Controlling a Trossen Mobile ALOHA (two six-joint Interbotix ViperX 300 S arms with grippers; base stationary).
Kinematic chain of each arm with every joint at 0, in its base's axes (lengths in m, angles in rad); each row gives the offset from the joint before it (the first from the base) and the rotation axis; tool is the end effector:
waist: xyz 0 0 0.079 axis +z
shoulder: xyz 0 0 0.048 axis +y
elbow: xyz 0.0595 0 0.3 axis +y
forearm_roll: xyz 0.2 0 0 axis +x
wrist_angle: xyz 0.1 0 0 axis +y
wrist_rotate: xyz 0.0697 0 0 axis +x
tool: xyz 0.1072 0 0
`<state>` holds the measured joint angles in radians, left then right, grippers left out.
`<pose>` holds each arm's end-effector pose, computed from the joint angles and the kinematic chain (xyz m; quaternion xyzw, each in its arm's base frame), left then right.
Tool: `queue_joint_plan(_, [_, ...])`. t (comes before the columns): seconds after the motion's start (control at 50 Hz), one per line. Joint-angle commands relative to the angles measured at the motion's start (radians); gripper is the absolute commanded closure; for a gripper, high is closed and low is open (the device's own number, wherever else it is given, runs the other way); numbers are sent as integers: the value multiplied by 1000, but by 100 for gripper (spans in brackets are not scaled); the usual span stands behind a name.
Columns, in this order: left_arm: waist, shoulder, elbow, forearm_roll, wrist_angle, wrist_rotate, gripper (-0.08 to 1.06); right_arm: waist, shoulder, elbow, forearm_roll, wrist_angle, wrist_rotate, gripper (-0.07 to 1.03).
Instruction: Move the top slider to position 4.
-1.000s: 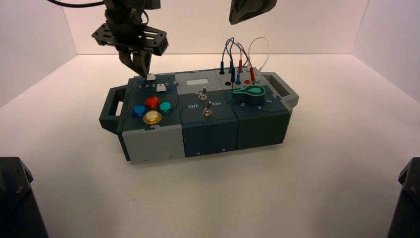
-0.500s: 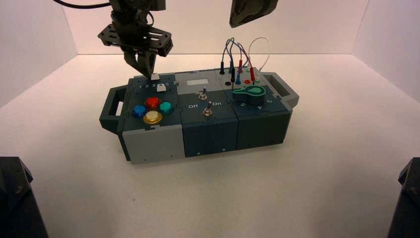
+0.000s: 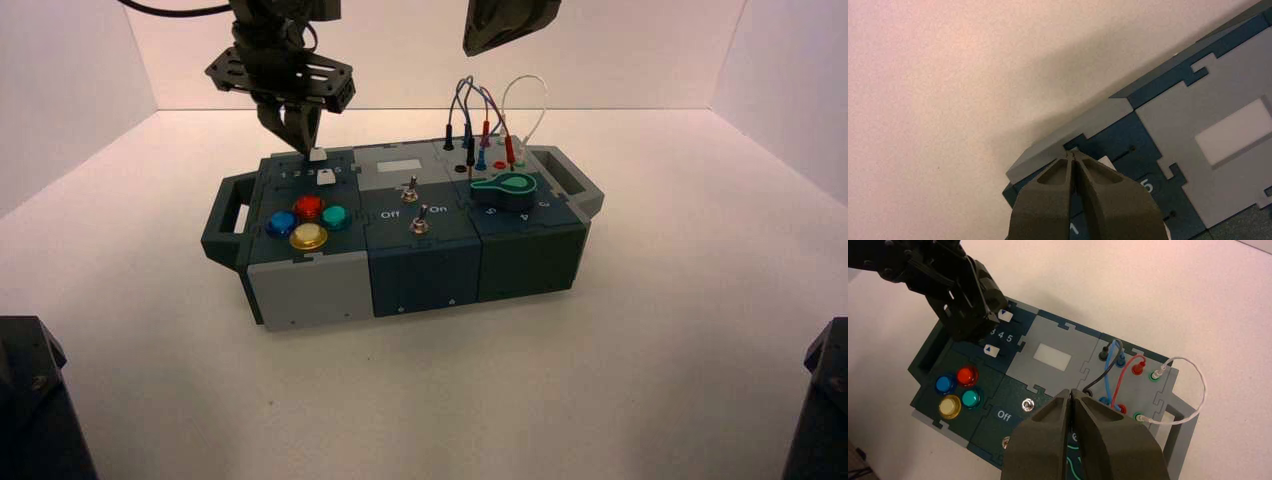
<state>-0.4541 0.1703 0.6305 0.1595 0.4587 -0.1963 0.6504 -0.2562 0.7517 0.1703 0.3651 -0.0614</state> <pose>0.3409 -0.1525 0.0295 0.1310 0.5707 -0.1393 0.7986 0.2810 0.2272 0.1563 -0.0787 0.4120 0.2969 0.8578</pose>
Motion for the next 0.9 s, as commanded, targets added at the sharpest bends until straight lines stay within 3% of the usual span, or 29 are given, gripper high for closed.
queue_joint_plan(0.02, [-18,5,-18,-2,6,-2,101,6,-9,-29,3,-5,-5,98])
queue_joint_plan(0.58, [-14,9,-9,5,14,0,101,6,-9,-29,3,0,-3,98])
queue_joint_plan(0.9, [29,-124,46,15,18,3,101,6,-23,-34,0,5,-3,99])
